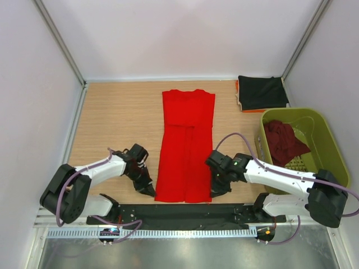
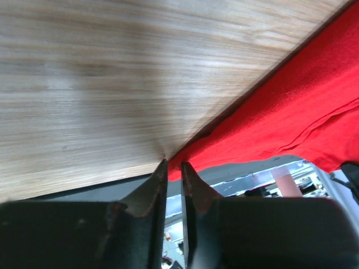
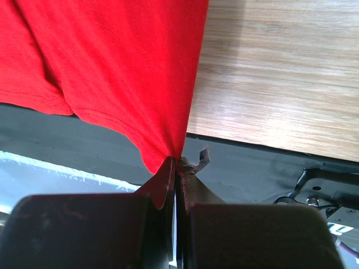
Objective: Fold and stack the t-shirts
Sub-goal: Fold the tshirt
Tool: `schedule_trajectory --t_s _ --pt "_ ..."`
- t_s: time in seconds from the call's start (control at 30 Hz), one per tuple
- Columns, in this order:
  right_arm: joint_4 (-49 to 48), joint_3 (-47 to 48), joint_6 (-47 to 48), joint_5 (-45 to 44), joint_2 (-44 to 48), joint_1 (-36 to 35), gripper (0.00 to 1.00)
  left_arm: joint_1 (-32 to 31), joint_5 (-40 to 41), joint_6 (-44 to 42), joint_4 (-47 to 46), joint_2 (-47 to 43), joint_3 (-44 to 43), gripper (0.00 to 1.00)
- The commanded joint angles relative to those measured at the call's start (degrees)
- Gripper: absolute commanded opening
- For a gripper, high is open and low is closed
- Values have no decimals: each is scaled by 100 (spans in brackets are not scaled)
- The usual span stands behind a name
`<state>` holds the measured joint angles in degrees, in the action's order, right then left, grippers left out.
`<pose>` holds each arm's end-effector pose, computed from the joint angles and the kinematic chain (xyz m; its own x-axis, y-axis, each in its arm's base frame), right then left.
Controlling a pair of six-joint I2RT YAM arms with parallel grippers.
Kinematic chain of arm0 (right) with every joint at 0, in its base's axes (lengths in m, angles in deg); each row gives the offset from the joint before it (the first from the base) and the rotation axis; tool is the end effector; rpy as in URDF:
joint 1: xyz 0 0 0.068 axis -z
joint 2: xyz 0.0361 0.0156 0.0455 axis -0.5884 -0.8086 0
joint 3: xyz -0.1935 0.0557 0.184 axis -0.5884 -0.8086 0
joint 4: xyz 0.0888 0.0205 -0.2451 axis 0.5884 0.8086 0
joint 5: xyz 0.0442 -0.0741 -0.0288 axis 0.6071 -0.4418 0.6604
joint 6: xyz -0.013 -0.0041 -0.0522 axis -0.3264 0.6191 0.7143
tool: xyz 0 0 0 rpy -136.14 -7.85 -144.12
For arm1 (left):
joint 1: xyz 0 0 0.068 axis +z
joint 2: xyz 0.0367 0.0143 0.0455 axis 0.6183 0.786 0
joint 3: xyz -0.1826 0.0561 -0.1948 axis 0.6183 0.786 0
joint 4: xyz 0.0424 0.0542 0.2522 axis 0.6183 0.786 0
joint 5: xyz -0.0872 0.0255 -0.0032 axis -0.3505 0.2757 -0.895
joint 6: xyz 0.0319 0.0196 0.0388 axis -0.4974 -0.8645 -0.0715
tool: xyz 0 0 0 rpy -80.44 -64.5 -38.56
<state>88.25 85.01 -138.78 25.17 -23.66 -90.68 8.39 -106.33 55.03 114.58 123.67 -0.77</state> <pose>0.1072 0.1587 0.1870 -0.9990 0.0277 -0.0345 0.0172 0.9613 0.2750 0.1483 -0.1025 0.1274 -0.8867 -0.3544 0.2971 -0.4431 0.8347 -0.3269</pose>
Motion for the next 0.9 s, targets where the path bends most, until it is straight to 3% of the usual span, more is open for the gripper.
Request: schedule_trajectory --t_s 0.0,0.03,0.5,0.7,0.87 --pt "96 -29 -106 88 211 -4 1 -78 -290 206 -244 -211 49 10" --pt "114 -20 -123 88 246 -4 1 -105 -344 267 -306 -290 14 0" --pt "623 603 79 36 -34 -4 1 -219 -379 558 -87 -159 -337 0" --pt "1009 1218 377 -218 -552 154 1 -184 -265 418 342 271 -1241 0" --pt "1133 1798 1052 -220 -1054 970 1 123 -142 23 607 1071 -2217 0"
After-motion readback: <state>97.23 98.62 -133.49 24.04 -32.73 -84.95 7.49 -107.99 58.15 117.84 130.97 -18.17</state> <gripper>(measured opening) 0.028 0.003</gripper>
